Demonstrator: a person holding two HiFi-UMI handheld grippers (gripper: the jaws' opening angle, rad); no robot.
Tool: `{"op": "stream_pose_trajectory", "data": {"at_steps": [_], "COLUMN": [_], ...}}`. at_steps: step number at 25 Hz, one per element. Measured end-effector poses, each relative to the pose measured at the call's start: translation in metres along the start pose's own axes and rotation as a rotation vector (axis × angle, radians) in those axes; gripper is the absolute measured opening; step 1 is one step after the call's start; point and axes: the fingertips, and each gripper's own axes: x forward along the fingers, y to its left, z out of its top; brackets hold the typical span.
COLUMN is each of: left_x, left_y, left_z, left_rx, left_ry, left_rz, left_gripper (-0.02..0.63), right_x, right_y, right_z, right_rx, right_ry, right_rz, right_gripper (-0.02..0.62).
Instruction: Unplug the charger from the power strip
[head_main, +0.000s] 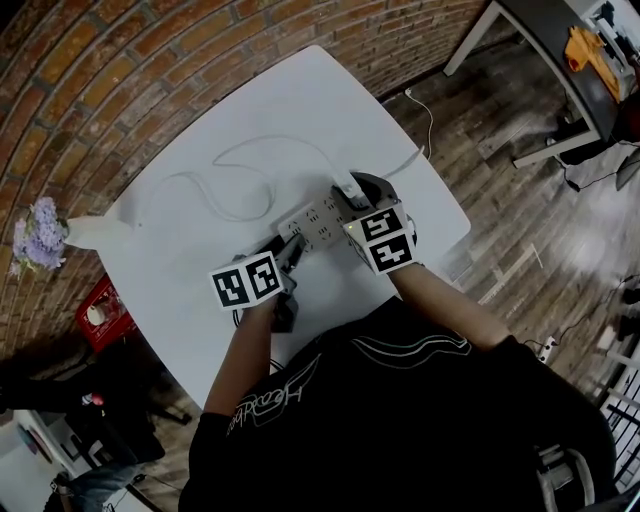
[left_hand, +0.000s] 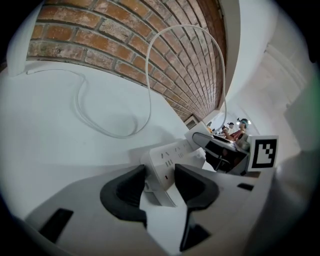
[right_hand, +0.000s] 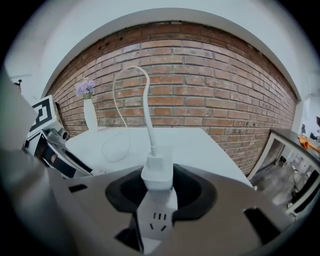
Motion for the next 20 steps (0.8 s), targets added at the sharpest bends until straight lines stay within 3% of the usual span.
{"op": "stream_pose_trajectory", "data": {"at_steps": [5,14,20], "left_x": [-0.0001,-0.0003,-0.0007], "left_y": [0.0005,0.0001,0.0004], "left_z": [-0.0008,-0.0005,-0.0008], "left_rx": [-0.003,0.003,0.002], "left_ry": [-0.003,0.0,-0.003], "left_rz": [-0.004,0.007,0.0], "left_gripper": [0.187,0.189,0.189], "right_x": [0.0021,-0.0012,0.0012], "right_y": [-0.0071,0.001,-0.0076], "right_z": [-0.0033,0.0013,-0.0024], "right_rx": [0.119,-0.012,0.145], "right_ry": [-0.009,0.011,0.01], "right_rz": [0.062,-0.008,0.058], "right_gripper": [0.12,0.118,0.121]}}
